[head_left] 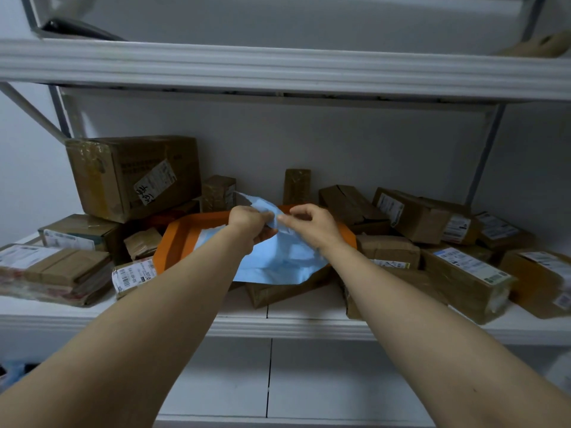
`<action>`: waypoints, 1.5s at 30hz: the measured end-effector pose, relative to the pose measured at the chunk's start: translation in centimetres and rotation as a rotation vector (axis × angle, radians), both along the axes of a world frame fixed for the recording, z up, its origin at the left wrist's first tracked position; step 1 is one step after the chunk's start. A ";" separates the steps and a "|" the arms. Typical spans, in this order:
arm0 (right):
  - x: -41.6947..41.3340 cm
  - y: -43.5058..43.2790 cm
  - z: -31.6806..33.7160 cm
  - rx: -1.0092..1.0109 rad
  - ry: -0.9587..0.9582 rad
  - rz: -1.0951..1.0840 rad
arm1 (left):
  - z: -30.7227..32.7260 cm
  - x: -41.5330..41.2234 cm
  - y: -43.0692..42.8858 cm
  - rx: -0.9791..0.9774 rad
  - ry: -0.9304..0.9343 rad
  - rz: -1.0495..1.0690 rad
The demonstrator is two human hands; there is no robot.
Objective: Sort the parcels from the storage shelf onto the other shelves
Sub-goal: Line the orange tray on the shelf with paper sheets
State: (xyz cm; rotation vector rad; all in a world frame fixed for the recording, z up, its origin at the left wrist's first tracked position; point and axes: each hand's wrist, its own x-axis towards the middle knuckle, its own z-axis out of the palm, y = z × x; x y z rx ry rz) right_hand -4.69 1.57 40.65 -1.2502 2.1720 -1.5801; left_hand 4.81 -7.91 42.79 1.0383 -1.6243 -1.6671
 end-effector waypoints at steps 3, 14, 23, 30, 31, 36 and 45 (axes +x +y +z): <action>0.0 -0.4 0.7 0.021 -0.231 0.007 | 0.2 0.3 0.2 -0.050 -0.019 -0.045; -2.2 -1.0 2.9 -0.355 -0.665 -0.415 | 3.6 1.7 -0.5 0.090 0.268 0.144; -1.6 -0.5 1.7 -0.789 -1.056 -0.408 | 3.9 3.8 -1.2 -0.200 0.333 0.455; -1.8 0.0 -0.5 -0.248 -0.798 -0.558 | -1.3 5.6 -4.1 -0.029 0.044 0.677; -1.9 0.2 -0.6 -0.132 -0.667 -0.605 | -1.7 5.9 -4.3 -0.007 0.014 0.696; -1.7 0.4 -1.2 0.194 0.200 -0.747 | -2.1 6.9 -4.6 -0.166 -0.291 0.869; -0.6 -2.0 -0.9 0.557 0.423 0.123 | -2.7 6.3 -6.2 -0.475 -0.955 0.315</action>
